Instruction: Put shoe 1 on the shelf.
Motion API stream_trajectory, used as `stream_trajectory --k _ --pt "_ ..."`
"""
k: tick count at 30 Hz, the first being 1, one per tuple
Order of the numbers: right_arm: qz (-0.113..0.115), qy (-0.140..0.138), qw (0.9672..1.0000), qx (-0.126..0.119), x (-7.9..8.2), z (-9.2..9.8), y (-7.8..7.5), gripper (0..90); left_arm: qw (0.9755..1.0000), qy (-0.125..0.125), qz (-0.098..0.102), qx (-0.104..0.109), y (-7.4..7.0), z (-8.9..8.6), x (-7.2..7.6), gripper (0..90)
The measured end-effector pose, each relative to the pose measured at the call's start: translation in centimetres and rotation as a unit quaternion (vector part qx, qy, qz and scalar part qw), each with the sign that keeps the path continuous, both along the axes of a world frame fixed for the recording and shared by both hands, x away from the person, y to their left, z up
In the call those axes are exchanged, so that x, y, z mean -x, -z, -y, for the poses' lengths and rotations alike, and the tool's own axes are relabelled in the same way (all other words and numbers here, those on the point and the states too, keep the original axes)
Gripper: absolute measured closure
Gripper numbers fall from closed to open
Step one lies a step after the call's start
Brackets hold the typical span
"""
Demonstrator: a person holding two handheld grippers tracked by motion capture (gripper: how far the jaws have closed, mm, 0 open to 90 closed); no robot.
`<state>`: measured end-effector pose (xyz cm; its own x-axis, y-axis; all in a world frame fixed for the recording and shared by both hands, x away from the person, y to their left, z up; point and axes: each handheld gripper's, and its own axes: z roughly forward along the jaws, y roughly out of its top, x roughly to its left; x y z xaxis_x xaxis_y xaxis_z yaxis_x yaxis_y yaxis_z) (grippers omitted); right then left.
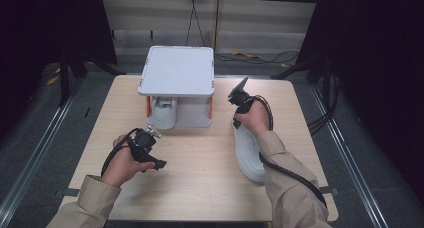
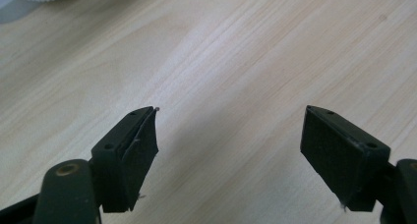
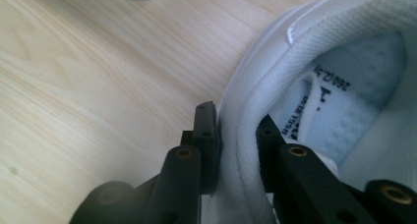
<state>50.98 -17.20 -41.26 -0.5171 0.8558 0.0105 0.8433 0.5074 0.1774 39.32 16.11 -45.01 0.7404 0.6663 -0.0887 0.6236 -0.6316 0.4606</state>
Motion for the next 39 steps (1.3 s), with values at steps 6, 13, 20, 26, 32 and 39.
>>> stream_trajectory --k 6,13,20,26,32,39 --pt "0.023 -0.044 0.9987 0.012 0.6 0.2 -1.6 82.2 1.0 0.006 0.0 0.004 0.0 0.4 0.0 22.6" --pt "0.007 -0.1 0.994 -0.043 3.6 -0.8 -1.7 81.3 1.0 0.004 -0.002 0.004 -0.1 0.4 0.0 22.6" --pt "-0.019 -0.148 0.9886 -0.022 5.9 -2.9 -0.4 81.2 1.0 0.007 -0.001 0.006 -0.2 0.5 0.3 22.6" --pt "-0.021 -0.153 0.9873 -0.039 6.5 -2.7 -0.7 79.6 1.0 0.008 -0.004 0.004 0.0 0.4 0.2 22.5" --pt "-0.011 -0.153 0.9878 -0.03 6.7 -3.4 -0.4 77.3 1.0 0.006 -0.003 0.006 -0.2 0.3 0.3 22.5" --pt "-0.019 -0.153 0.9879 -0.021 6.3 -4.4 0.1 73.5 1.0 0.005 -0.007 0.004 0.1 0.1 0.2 22.5"
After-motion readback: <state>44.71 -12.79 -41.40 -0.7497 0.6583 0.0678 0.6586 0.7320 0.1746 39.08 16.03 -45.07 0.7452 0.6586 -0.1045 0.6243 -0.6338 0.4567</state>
